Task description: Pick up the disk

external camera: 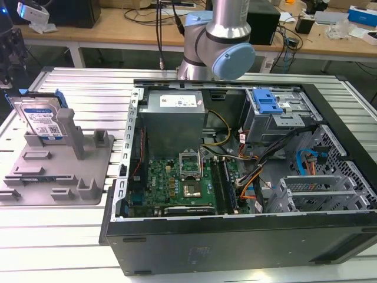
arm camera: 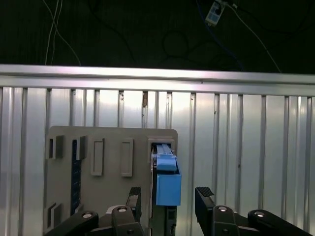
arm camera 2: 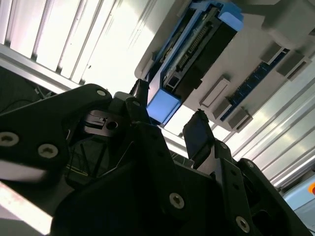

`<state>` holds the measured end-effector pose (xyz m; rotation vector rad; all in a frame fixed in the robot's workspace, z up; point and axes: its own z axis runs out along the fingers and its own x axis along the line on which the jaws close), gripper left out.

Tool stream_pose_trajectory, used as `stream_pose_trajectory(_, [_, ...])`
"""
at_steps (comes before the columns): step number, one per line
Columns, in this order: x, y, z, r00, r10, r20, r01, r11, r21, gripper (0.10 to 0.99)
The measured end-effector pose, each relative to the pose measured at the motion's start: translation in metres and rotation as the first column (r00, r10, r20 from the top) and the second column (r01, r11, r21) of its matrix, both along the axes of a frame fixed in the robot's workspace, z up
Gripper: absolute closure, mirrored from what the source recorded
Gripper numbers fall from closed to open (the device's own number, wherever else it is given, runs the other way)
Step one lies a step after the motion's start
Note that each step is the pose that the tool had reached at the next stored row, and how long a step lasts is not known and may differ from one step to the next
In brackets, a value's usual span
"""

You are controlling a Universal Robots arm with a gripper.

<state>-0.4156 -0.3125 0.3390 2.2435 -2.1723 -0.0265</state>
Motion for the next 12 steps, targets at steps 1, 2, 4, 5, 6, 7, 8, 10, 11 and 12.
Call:
stream_pose_trajectory(1, [-0.0004, 0.0000, -0.0010, 1.0000, 0.000, -0.0002, 0.000, 1.0000, 0.000, 0.529])
stream_pose_trajectory(2, [-0.0006, 0.0000, -0.0018, 1.0000, 0.000, 0.0000, 0.000, 1.0000, 0.000, 0.529])
stream_pose_trajectory(4, [-0.0013, 0.0000, -0.0032, 1.0000, 0.000, -0.0001, 0.000, 1.0000, 0.000, 0.529])
stream_pose_trajectory(5, [-0.0015, 0.0000, -0.0037, 1.0000, 0.000, -0.0001, 0.000, 1.0000, 0.000, 0.529])
stream_pose_trajectory(6, [-0.0019, 0.0000, -0.0046, 1.0000, 0.000, 0.0000, 0.000, 1.0000, 0.000, 0.529])
stream_pose_trajectory(7, [-0.0022, 0.0000, -0.0052, 1.0000, 0.000, 0.0000, 0.000, 1.0000, 0.000, 0.529])
stream_pose_trajectory(8, [-0.0024, 0.0000, -0.0059, 1.0000, 0.000, 0.0000, 0.000, 1.0000, 0.000, 0.529])
stream_pose_trajectory(10, [-0.0029, 0.0000, -0.0071, 1.0000, 0.000, 0.0000, 0.000, 1.0000, 0.000, 0.529])
stream_pose_trajectory(11, [-0.0033, 0.0000, -0.0082, 1.0000, 0.000, 0.0000, 0.000, 1.0000, 0.000, 0.529])
stream_pose_trajectory(12, [-0.0034, 0.0000, -0.0088, 1.0000, 0.000, 0.0000, 0.000, 1.0000, 0.000, 0.529])
